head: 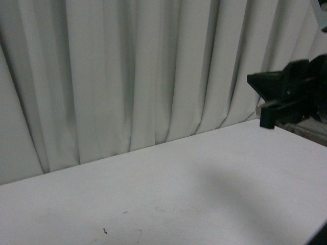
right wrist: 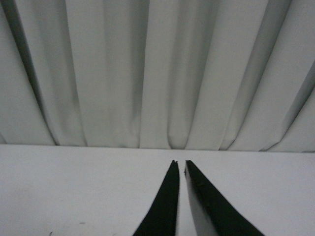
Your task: Wind up and store yellow beetle toy
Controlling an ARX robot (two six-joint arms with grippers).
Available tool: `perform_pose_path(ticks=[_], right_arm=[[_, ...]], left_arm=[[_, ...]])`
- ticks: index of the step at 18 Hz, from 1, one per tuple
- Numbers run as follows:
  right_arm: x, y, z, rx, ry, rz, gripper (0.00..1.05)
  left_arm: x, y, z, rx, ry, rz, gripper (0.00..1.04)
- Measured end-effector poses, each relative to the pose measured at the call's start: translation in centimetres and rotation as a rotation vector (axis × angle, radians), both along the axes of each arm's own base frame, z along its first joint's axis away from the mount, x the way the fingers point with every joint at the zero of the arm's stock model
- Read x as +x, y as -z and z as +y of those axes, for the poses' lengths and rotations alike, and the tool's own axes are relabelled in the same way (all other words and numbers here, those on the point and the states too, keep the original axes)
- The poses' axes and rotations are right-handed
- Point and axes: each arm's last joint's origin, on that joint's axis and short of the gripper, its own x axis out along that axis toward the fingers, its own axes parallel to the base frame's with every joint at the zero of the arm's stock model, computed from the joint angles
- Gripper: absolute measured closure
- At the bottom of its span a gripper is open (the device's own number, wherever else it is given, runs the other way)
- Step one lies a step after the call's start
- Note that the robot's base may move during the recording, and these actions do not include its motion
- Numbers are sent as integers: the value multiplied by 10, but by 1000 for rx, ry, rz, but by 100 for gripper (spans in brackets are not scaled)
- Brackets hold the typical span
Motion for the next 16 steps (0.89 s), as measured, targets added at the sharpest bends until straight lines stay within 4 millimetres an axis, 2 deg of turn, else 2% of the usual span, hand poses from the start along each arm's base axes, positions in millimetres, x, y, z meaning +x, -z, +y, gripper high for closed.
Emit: perform_pose_path(ticks=[1, 2, 3, 5, 6, 16], right_arm=[[-5, 5, 2, 20, -3, 3, 103], [-22, 14, 15, 57, -5, -17, 103], [-37, 26, 16, 62, -4, -8, 103], [-57, 37, 16, 63, -4, -10, 103], [-62, 45, 16, 65, -3, -3, 103], [-73, 42, 16, 65, -4, -29, 103]], left_arm=[[0, 0, 0, 0, 1, 0, 7], [0, 0, 0, 0, 1, 0, 7], [0, 0, 0, 0, 0, 0, 7], [0, 0, 0, 0, 0, 0, 7], [0, 0, 0, 0, 0, 0, 7], [0, 0, 0, 0, 0, 0, 7]])
